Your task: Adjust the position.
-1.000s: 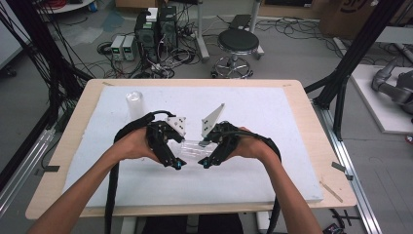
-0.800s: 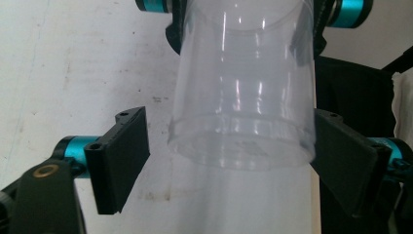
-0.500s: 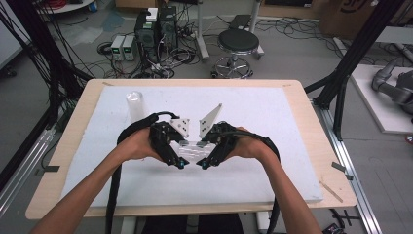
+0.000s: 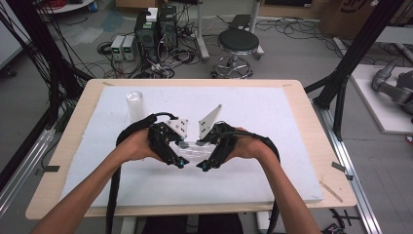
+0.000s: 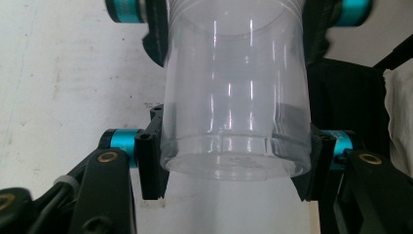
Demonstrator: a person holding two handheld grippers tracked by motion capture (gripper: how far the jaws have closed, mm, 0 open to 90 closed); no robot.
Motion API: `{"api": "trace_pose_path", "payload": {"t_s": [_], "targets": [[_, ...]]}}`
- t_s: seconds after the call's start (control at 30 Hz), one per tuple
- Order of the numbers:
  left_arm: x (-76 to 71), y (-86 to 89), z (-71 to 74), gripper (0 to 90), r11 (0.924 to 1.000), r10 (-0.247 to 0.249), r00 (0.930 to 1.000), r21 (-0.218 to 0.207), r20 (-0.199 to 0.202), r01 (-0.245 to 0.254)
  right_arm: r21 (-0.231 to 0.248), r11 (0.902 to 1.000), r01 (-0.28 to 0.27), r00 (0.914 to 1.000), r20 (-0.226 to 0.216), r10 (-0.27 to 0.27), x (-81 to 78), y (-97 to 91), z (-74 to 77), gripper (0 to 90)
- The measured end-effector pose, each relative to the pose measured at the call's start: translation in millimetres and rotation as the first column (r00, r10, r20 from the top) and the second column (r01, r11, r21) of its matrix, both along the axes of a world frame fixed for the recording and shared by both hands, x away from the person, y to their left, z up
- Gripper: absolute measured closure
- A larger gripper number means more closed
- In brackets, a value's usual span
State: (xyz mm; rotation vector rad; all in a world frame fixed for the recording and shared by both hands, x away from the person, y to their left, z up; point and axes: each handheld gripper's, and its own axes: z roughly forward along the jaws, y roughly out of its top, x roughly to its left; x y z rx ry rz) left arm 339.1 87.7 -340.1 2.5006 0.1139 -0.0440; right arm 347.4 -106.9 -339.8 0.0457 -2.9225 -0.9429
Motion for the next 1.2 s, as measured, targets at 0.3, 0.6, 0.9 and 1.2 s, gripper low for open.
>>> {"api": "trace_pose_path", "payload": {"t_s": [0.3,0.6,0.9,1.2], "targets": [[1.2,1.7,-7.9,42.0,0.9999,0.014,0.9999,-0.005,0.0,-0.014,0.072,0.9974,0.007,0.9999,0.012,-0.008,1.4,-3.6,2.3,16.9],[-2.2,12.8,-34.0,41.9,0.9951,0.039,0.9992,-0.091,-0.005,-0.039,0.195,0.98,0.039,0.9987,0.025,-0.045,2.2,-13.0,2.8,16.9],[-6.1,30.8,-50.2,41.8,0.9691,0.078,0.9969,-0.234,0.0,-0.076,0.356,0.93,0.093,0.9944,0.014,-0.104,0.0,-26.0,-7.4,16.8],[-10.3,55.2,-64.9,41.8,0.9139,0.093,0.9956,-0.398,0.011,-0.081,0.498,0.8598,0.113,0.9903,0.013,-0.138,-7.6,-39.3,-14.2,14.8]]}}
